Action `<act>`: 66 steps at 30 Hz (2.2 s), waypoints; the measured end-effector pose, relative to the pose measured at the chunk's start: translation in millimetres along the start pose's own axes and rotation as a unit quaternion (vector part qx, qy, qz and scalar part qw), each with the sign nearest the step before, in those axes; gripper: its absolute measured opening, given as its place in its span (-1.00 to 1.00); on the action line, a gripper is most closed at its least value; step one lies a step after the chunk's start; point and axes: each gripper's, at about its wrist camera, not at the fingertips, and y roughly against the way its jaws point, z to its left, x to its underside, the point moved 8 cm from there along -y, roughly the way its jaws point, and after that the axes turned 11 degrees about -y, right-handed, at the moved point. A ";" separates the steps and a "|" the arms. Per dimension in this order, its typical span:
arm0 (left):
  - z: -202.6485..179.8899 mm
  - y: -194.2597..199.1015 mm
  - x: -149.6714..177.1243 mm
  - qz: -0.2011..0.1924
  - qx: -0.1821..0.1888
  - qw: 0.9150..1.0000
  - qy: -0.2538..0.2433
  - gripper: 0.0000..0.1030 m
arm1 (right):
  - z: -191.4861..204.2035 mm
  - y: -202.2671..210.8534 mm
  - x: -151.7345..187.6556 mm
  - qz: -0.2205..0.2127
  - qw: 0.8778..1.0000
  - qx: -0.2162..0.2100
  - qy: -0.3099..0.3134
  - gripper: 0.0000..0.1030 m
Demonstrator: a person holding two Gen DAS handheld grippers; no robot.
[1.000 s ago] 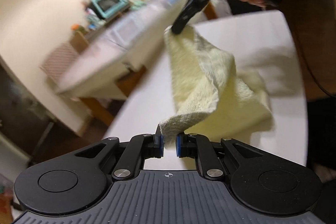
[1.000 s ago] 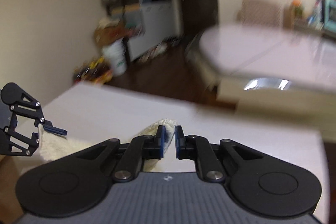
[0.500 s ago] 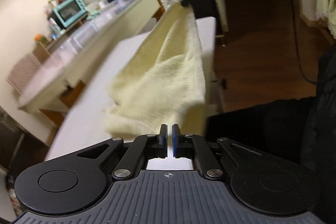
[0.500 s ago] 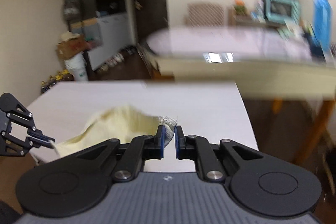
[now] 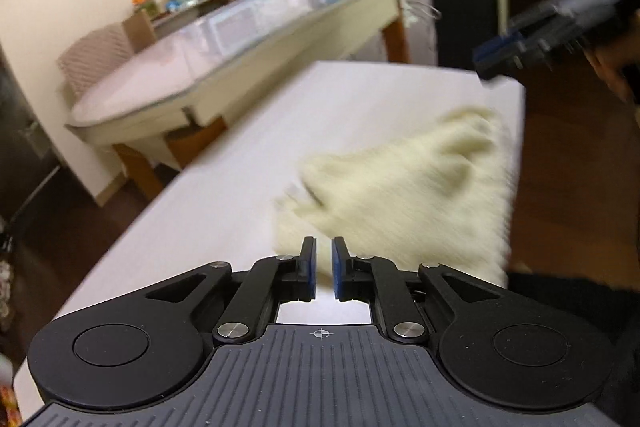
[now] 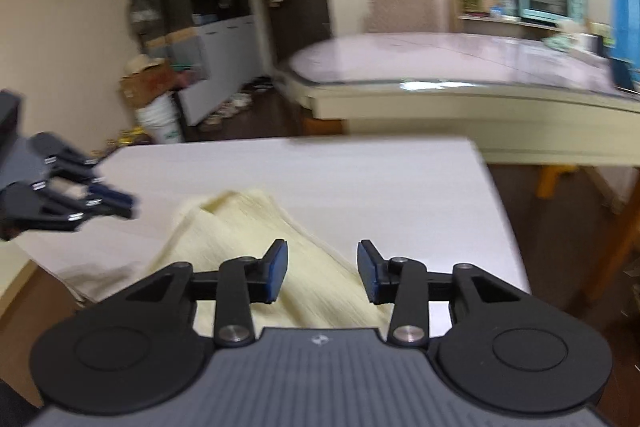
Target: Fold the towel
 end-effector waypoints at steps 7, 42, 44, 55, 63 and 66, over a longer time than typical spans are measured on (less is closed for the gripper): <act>37.2 -57.6 -19.2 0.032 0.044 0.998 0.021 -0.39 | 14.1 -83.0 -28.5 0.072 0.995 -0.067 0.027 -0.03; 29.8 -141.0 -29.6 0.113 0.177 0.977 -0.021 -0.86 | 26.0 -18.5 23.3 0.021 0.997 -0.038 0.060 -0.95; 30.0 -134.2 -29.0 0.107 0.154 0.982 -0.033 -0.87 | 24.6 -6.2 19.6 0.015 0.998 -0.040 0.047 -0.95; 87.4 -49.7 -3.0 0.038 -0.073 0.996 0.042 -0.89 | 8.6 -24.1 -20.5 -0.047 0.997 -0.014 0.055 -0.95; 96.0 -50.8 39.0 0.052 -0.107 0.988 0.093 -0.88 | -6.9 -84.9 -12.4 0.034 0.998 0.000 0.047 -0.79; 105.4 -61.9 38.5 0.037 -0.113 0.988 0.100 -0.88 | -13.1 -95.4 -15.4 0.041 0.998 0.012 0.045 -0.64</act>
